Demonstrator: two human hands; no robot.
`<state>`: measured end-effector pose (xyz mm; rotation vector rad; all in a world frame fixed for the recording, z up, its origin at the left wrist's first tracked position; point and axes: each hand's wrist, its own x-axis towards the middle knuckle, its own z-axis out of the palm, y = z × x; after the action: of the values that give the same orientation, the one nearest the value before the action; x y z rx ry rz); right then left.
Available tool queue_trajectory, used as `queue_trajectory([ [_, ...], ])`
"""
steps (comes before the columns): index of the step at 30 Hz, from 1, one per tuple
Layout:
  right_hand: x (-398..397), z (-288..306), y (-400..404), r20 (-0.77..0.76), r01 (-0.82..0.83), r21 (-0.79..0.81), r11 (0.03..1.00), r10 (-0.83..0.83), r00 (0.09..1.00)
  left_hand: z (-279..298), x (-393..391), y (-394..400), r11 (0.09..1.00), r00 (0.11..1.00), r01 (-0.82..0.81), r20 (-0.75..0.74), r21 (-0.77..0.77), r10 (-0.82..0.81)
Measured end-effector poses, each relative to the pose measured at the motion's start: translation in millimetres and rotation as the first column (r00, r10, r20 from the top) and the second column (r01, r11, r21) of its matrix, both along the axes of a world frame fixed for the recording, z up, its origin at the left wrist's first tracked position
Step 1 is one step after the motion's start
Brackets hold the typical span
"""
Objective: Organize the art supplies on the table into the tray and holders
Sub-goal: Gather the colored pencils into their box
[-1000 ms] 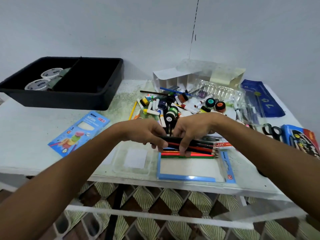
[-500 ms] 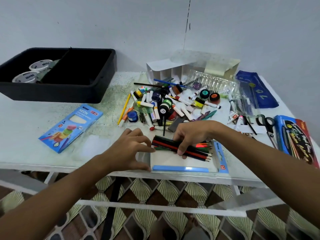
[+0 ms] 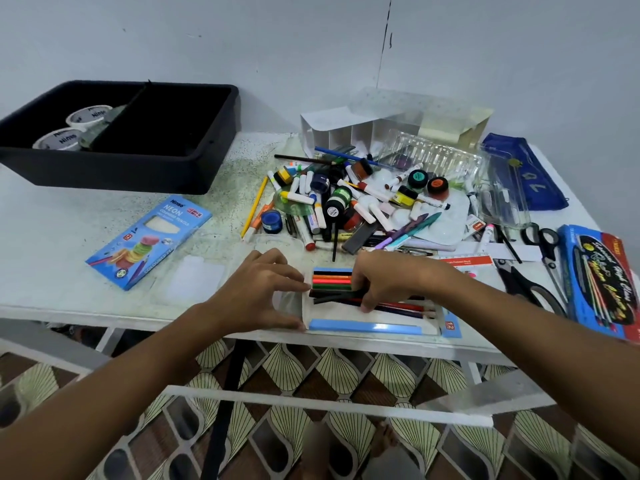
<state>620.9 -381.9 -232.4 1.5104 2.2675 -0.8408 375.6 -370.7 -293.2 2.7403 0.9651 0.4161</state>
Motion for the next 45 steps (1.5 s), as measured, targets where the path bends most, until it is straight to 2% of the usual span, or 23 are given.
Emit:
queue_trajectory([
  [13, 9, -7, -3, -0.218, 0.231, 0.172, 0.958, -0.192, 0.957, 1, 0, -1, 1.0, 1.0, 0.013, 0.007, -0.021, -0.013],
  [21, 8, -16, -12, -0.311, 0.276, 0.267, 0.924, -0.188, 0.932, 3, 2, 0, 0.999, 0.999, 0.035, 0.024, -0.027, -0.034],
  [24, 9, -17, -13, -0.291, 0.258, 0.33, 0.908, -0.162, 0.943, 5, 4, 0, 0.999, 0.999, 0.041, 0.035, -0.029, -0.04],
  [28, 24, -5, -6, -0.363, 0.303, 0.294, 0.906, -0.187, 0.913, 7, 12, -4, 1.0, 0.996, 0.008, 0.087, -0.004, -0.008],
  [31, 39, 2, -7, -0.254, 0.207, 0.27, 0.94, -0.138, 0.957, 9, 27, -3, 0.999, 0.996, -0.01, 0.093, 0.03, 0.007],
  [35, 46, -3, -21, 0.006, 0.046, 0.276, 0.96, -0.049, 0.999, 11, 50, -3, 0.992, 0.998, 0.042, -0.045, 0.123, -0.037],
  [37, 48, -5, -27, 0.076, 0.006, 0.291, 0.957, -0.029, 0.997, 9, 56, -5, 0.988, 0.997, 0.051, -0.073, 0.147, -0.04],
  [42, 53, -5, -28, 0.13, -0.01, 0.298, 0.955, -0.03, 0.991, 6, 59, -4, 0.982, 0.994, 0.065, -0.096, 0.176, -0.049],
  [45, 55, -4, -27, 0.108, -0.001, 0.285, 0.958, -0.032, 0.994, 5, 59, -4, 0.98, 0.994, 0.07, -0.097, 0.185, -0.053],
])
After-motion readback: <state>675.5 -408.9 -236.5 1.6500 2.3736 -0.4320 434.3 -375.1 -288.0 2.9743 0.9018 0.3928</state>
